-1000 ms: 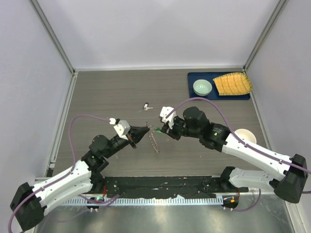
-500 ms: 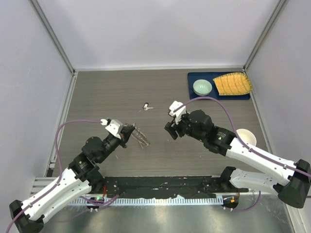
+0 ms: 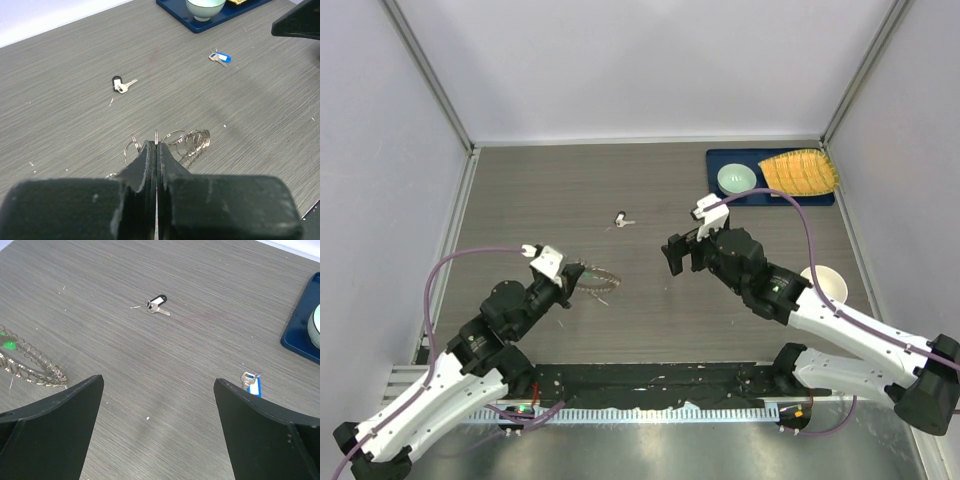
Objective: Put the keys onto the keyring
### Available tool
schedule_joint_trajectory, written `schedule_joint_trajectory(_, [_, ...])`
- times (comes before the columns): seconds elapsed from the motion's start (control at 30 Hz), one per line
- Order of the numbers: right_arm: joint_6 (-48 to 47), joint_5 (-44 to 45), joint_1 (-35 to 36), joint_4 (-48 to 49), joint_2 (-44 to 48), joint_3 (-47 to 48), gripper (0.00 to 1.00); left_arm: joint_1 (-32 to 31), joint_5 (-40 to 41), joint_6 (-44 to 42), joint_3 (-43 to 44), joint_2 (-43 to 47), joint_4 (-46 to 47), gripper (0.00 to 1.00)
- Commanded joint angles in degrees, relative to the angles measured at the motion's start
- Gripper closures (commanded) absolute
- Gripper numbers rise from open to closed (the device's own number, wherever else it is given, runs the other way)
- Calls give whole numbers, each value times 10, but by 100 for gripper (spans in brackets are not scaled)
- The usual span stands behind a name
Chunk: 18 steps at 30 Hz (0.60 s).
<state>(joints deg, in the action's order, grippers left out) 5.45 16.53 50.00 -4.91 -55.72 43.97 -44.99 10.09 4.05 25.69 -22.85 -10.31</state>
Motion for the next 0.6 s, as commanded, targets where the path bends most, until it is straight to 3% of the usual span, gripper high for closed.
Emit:
schedule_joint_trajectory(0.0, [54,31,-4,20,9,16,0,2,17,13,42,28,-43,100])
schedule_joint_trajectory(0.2, [113,48,-6,-45,-20,52,0,2,20,39,65,47,-117,100])
schedule_joint_trajectory(0.57, [227,77,-8,-126,-62,101,0,2,-18,68,68,73,-159,100])
